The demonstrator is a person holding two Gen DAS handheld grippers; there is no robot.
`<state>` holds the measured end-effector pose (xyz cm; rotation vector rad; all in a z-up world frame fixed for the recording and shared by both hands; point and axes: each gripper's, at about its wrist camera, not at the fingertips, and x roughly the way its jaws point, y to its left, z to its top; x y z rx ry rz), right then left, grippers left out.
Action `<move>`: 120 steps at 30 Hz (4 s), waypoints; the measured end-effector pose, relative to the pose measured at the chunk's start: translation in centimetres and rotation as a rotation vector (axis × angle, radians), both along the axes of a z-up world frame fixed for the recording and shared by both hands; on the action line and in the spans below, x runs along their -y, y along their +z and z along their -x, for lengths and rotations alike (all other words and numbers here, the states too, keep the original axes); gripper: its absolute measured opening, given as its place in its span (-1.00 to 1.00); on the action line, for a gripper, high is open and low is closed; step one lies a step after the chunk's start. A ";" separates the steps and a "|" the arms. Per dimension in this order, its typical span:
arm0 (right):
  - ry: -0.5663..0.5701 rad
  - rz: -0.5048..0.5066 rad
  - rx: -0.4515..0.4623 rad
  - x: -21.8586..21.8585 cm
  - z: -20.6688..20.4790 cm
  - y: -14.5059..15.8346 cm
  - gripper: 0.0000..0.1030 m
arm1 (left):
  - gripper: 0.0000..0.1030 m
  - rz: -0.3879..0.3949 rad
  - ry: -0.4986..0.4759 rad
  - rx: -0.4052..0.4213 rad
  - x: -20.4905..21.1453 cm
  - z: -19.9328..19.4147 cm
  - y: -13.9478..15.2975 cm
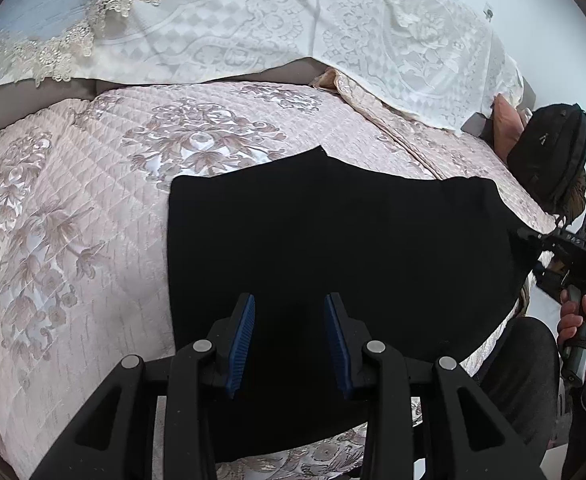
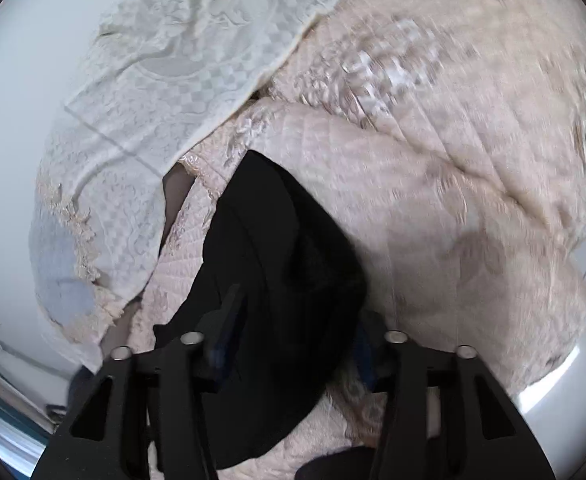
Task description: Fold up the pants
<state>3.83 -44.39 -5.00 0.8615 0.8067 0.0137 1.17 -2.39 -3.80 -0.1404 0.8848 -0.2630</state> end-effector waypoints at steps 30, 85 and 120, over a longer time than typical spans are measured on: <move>0.564 0.225 0.275 -22.3 -2.0 11.5 -0.58 | -0.28 0.064 0.152 -0.002 -6.5 2.1 -0.9; 0.606 0.305 0.135 -21.0 1.1 2.9 -0.14 | -0.78 -0.142 0.067 0.054 -0.8 0.9 -0.1; 0.589 0.267 0.032 -18.1 -1.9 0.6 0.01 | 0.06 0.117 0.079 -0.010 -4.5 -0.2 -0.3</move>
